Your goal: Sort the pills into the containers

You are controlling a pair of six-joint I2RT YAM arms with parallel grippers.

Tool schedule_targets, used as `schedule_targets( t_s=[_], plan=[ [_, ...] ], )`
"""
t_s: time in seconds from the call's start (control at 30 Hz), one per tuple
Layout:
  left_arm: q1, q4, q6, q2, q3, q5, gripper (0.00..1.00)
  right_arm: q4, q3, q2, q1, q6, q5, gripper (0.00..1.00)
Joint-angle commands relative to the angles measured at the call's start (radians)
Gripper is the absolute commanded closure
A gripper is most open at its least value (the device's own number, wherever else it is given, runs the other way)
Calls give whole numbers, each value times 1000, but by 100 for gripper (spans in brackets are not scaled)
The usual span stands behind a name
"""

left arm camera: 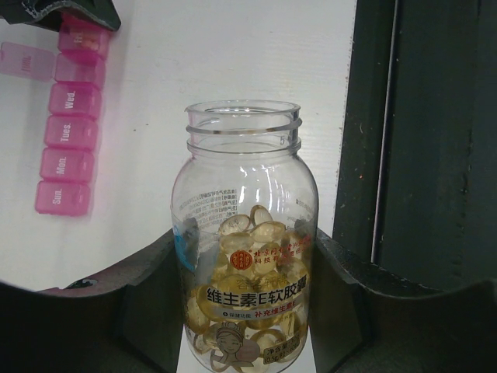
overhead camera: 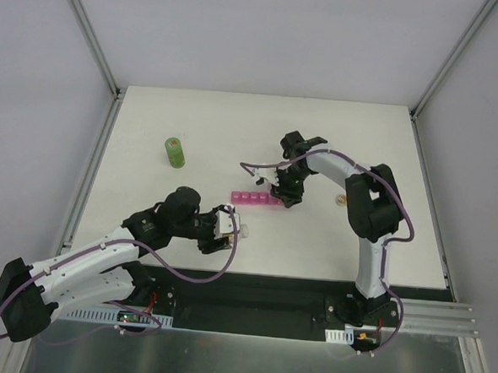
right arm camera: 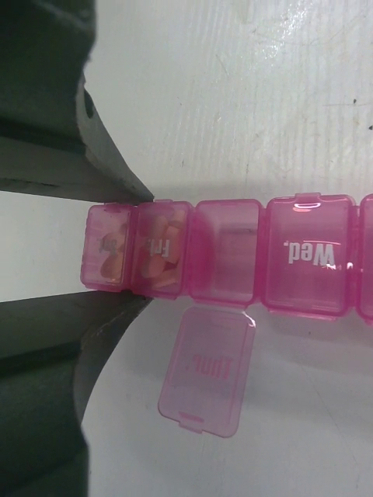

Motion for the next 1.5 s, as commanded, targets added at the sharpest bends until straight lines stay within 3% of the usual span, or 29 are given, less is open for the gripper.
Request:
schedule_targets(
  t_s=[0.0, 0.03, 0.07, 0.17, 0.27, 0.5, 0.57, 0.8, 0.9, 0.97, 1.03, 1.07, 1.17, 1.3, 1.4, 1.47],
  plan=[
    [9, -22, -14, 18, 70, 80, 100, -56, -41, -51, -9, -8, 29, 59],
    [9, -35, -15, 30, 82, 85, 100, -57, -36, -56, -12, 3, 29, 55],
    [9, -80, -15, 44, 112, 83, 100, -61, -30, -59, -17, 21, 24, 39],
    [9, -159, -20, 97, 175, 65, 100, -93, -24, -100, -26, 49, -20, 17],
    [9, -187, -29, 128, 206, 57, 100, -87, -39, -178, -46, 99, -95, 8],
    [9, -192, -58, 131, 248, 30, 100, -70, -76, -307, -58, 263, -200, 9],
    [9, -203, -63, 134, 272, 34, 100, -24, -104, -347, -57, 404, -266, 11],
    [9, -456, -43, 229, 452, -24, 100, 37, -162, -387, -57, 668, -383, 20],
    [-32, -448, -71, 216, 466, -4, 100, 62, -190, -408, -58, 694, -370, 20],
    [-49, -421, -54, 170, 435, -93, 100, 62, -197, -415, -63, 699, -366, 20],
    [12, -413, -20, 154, 404, -124, 100, 64, -197, -415, -68, 702, -367, 20],
    [118, -414, -5, 166, 404, -45, 100, 67, -194, -413, -68, 704, -369, 20],
    [127, -408, -56, 212, 439, 37, 100, 71, -196, -413, -69, 719, -370, 20],
    [-113, -428, -103, 259, 462, -110, 100, 84, -216, -442, -77, 719, -369, 19],
    [-82, -428, -78, 268, 430, -211, 100, 87, -214, -444, -88, 718, -372, 19],
    [38, -402, -94, 279, 433, -150, 100, 87, -210, -438, -91, 721, -370, 19]
  ],
)
